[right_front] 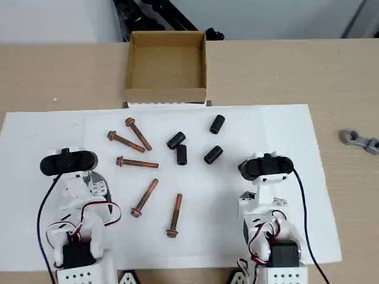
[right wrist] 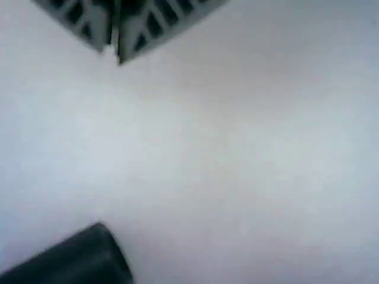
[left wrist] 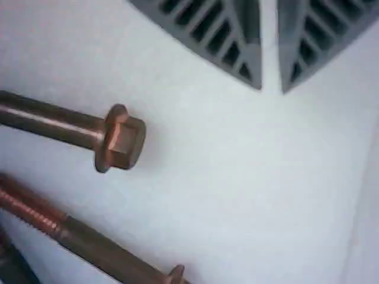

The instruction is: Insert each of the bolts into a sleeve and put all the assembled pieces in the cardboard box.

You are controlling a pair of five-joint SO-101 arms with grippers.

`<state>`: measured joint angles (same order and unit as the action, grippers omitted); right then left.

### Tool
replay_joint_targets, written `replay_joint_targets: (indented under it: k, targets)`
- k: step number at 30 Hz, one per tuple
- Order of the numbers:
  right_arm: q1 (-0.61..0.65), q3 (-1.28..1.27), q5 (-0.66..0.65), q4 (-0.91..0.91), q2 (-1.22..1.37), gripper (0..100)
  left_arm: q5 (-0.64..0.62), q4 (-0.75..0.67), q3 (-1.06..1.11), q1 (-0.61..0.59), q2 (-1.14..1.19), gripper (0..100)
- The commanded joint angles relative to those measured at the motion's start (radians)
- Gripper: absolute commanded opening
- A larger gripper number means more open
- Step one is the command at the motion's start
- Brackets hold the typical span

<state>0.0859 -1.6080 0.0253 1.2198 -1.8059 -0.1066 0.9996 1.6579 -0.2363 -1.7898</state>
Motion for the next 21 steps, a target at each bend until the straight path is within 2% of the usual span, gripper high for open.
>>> replay_joint_targets:
  k: [1,16,21]
  targets:
    - [-0.005,0.006,0.006,-0.019,-0.008,0.4,-0.006,0.003,-0.018,0.008,-0.009,1]
    - [-0.001,0.006,0.012,-0.022,-0.008,0.4,-0.006,0.003,-0.018,0.008,-0.009,1]
    - [-0.001,0.014,0.012,-0.088,-0.008,0.4,-0.006,0.003,-0.018,0.008,-0.009,1]
